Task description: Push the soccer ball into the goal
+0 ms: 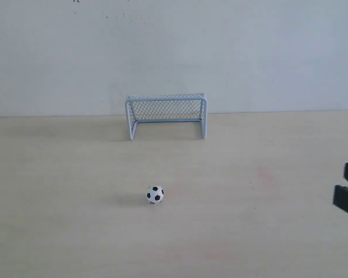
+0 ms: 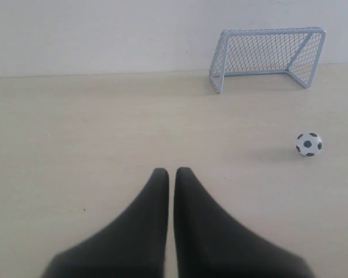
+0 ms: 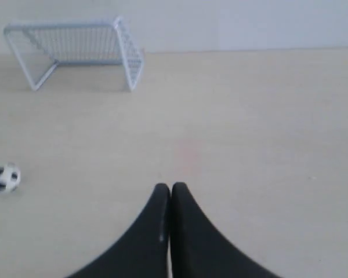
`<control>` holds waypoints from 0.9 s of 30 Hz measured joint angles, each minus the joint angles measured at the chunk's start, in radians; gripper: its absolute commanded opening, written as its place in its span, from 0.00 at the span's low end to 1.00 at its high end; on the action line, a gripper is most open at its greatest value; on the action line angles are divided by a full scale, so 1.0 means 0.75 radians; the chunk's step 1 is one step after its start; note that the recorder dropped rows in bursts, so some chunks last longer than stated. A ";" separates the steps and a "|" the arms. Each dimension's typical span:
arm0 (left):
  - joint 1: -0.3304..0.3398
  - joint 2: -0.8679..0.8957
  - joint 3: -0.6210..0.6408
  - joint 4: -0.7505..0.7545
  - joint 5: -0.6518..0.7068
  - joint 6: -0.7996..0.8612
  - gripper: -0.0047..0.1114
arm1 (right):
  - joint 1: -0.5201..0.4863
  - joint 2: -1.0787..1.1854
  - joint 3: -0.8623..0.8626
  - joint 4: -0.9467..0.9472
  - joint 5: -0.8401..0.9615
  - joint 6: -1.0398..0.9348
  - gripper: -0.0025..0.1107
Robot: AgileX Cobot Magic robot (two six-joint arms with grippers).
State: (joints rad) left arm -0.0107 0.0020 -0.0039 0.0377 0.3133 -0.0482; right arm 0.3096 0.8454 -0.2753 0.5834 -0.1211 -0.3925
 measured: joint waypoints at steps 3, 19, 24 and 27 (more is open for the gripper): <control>0.000 0.000 0.000 0.000 0.000 0.000 0.08 | -0.066 -0.129 0.050 0.003 -0.027 0.048 0.02; 0.000 0.000 0.000 0.000 0.000 0.000 0.08 | -0.100 -0.856 0.359 0.005 -0.054 -0.002 0.02; 0.000 0.000 0.000 0.000 0.002 0.000 0.08 | -0.102 -1.077 0.359 0.002 -0.021 -0.094 0.02; 0.000 0.000 0.000 0.000 0.002 0.000 0.08 | -0.104 -1.118 0.360 0.002 0.009 -0.125 0.02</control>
State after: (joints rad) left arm -0.0107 0.0020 -0.0039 0.0377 0.3151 -0.0482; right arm 0.2313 0.0067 -0.0053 0.5850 -0.1145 -0.4859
